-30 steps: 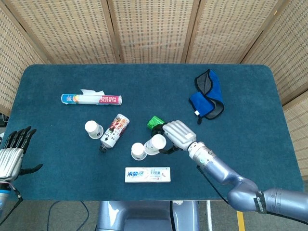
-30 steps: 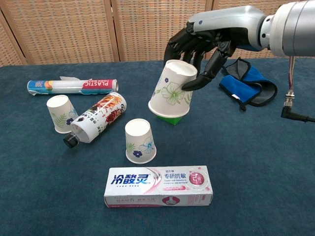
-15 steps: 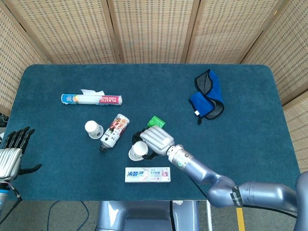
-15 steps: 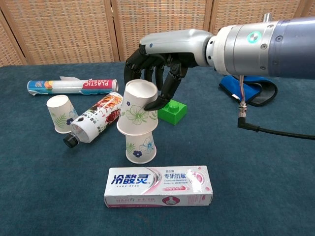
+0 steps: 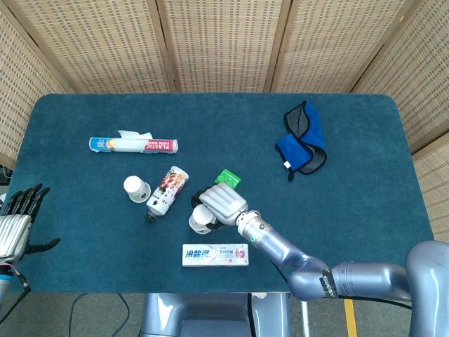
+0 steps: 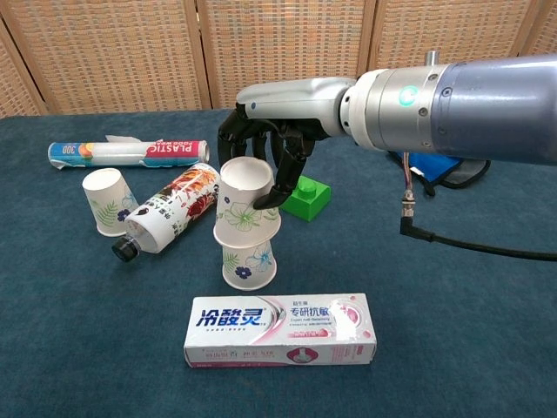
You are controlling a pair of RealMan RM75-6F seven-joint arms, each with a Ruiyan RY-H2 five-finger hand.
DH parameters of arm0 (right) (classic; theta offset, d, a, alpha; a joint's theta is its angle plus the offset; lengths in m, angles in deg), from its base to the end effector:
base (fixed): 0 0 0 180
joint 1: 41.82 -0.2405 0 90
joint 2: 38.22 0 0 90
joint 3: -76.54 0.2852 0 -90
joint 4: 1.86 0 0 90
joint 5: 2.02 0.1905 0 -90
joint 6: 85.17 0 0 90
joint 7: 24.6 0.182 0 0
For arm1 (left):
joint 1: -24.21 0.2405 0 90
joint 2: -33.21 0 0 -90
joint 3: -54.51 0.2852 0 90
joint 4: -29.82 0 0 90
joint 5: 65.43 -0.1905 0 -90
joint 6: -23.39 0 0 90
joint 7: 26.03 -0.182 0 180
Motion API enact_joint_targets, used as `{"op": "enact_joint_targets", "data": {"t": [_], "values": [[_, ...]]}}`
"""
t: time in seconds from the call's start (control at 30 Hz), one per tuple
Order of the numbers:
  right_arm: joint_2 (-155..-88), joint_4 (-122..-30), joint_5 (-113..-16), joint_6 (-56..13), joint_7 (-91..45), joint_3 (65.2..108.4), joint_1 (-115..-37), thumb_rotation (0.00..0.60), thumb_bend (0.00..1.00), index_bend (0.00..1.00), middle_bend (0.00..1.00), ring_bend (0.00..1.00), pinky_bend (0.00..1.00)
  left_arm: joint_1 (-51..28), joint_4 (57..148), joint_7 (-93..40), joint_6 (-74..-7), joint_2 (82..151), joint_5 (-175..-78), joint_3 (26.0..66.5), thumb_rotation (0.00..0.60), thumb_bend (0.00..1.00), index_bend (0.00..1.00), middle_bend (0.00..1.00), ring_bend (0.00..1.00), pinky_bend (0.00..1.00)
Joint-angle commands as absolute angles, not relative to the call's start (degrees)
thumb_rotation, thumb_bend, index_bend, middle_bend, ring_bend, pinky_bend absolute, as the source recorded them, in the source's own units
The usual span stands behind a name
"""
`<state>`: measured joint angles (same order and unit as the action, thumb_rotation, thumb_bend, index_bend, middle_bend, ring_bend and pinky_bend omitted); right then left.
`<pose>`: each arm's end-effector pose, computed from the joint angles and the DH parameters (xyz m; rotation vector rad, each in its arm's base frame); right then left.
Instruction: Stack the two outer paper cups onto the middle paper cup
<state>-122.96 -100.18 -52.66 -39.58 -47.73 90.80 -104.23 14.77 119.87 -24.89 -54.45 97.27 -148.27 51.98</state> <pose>-0.0027 -0.3892 -0.0205 2.2025 -0.9581 1.0621 -0.3372 0.2451 0.1763 -1.4529 -0.9579 -0.8421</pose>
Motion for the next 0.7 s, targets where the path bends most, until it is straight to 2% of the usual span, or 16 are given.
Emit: {"op": "enact_joint_targets", "data": {"t": [0.03, 0.1, 0.17, 0.23, 0.33, 0.53, 0.63, 0.7], "values": [[-123.3, -100.0, -51.8, -39.1, -48.1, 90.6, -104.7, 0.6, 0.44, 0.42, 0.45, 0.43, 0.46, 14.8, 119.9, -24.9, -54.5, 97.2, -148.3, 52.0, 0.6, 0.0, 0.0, 0.0, 0.0, 0.0], [-123.4, -100.1, -51.5, -38.9, -48.1, 90.6, -105.0, 0.6, 0.32, 0.28, 0.34, 0.36, 0.44, 14.7, 119.9, -24.9, -54.4, 97.2, -148.2, 52.0, 0.6, 0.0, 0.0, 0.0, 0.0, 0.0], [-122.6, -100.8, -50.7, -40.4, -47.6, 90.3, -105.4, 0.6, 0.09, 0.07, 0.13, 0.21, 0.35, 14.8, 119.9, -24.9, -54.5, 97.2, -148.3, 52.1, 0.6, 0.0, 0.0, 0.0, 0.0, 0.0], [-121.7, -101.7, -49.8, -41.3, -46.7, 90.7, -105.7, 0.6, 0.01, 0.0, 0.02, 0.14, 0.31, 14.7, 119.9, -24.9, -54.5, 97.2, -148.3, 52.0, 0.6, 0.0, 0.0, 0.0, 0.0, 0.0], [-121.3, -102.4, -50.3, -40.4, -46.3, 90.8, -105.6, 0.6, 0.0, 0.0, 0.0, 0.1, 0.3, 14.7, 119.8, -24.8, -54.5, 97.3, -148.4, 52.1, 0.6, 0.0, 0.0, 0.0, 0.0, 0.0], [-118.3, -104.3, -52.5, -38.0, -46.6, 90.0, -104.5, 0.6, 0.0, 0.0, 0.0, 0.1, 0.29, 14.6, 119.6, -24.6, -54.3, 97.3, -148.1, 52.0, 0.6, 0.0, 0.0, 0.0, 0.0, 0.0], [-115.4, -104.0, -59.0, -34.5, -46.3, 88.2, -101.6, 0.6, 0.0, 0.0, 0.0, 0.1, 0.27, 14.4, 119.2, -24.4, -53.9, 97.3, -147.7, 51.7, 0.6, 0.0, 0.0, 0.0, 0.0, 0.0], [-113.0, -101.7, -67.1, -30.7, -44.9, 85.8, -98.2, 0.6, 0.0, 0.01, 0.02, 0.1, 0.25, 13.9, 119.0, -24.5, -53.4, 97.2, -147.3, 51.4, 0.6, 0.0, 0.0, 0.0, 0.0, 0.0]]}}
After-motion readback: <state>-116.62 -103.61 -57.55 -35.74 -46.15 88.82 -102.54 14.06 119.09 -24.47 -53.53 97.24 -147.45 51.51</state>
